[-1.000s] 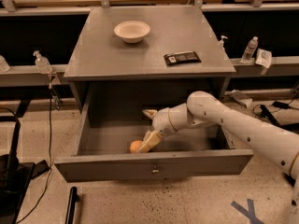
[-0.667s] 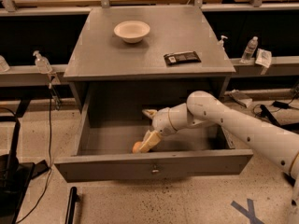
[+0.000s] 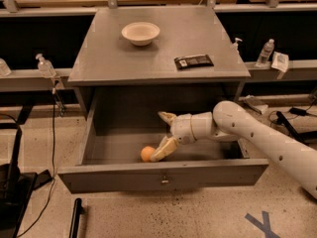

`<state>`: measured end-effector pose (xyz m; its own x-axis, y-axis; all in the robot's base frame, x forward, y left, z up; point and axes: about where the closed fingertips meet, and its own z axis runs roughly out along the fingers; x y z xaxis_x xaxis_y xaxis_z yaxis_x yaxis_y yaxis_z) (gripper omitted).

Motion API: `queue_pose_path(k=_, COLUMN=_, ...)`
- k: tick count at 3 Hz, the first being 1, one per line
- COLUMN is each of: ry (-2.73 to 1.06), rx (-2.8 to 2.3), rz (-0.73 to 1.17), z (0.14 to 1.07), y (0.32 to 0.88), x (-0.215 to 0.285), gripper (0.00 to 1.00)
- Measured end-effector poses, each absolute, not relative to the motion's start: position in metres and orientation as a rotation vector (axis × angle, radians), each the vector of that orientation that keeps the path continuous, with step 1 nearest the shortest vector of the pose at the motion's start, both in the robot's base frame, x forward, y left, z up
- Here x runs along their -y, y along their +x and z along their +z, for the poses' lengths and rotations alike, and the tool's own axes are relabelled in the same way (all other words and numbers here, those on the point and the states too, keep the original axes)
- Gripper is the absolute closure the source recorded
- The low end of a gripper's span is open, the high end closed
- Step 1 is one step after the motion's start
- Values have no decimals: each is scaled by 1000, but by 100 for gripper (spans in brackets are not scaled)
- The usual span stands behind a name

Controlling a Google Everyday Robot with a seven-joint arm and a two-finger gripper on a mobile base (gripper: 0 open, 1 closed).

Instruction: Place orange into top drawer

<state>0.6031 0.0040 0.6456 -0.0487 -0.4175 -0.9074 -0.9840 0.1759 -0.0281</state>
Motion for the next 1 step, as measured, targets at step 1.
queue_pose_path(k=1, ry=-1357, rx=-1597, rz=842, z=648, y=603, x=1, gripper=0)
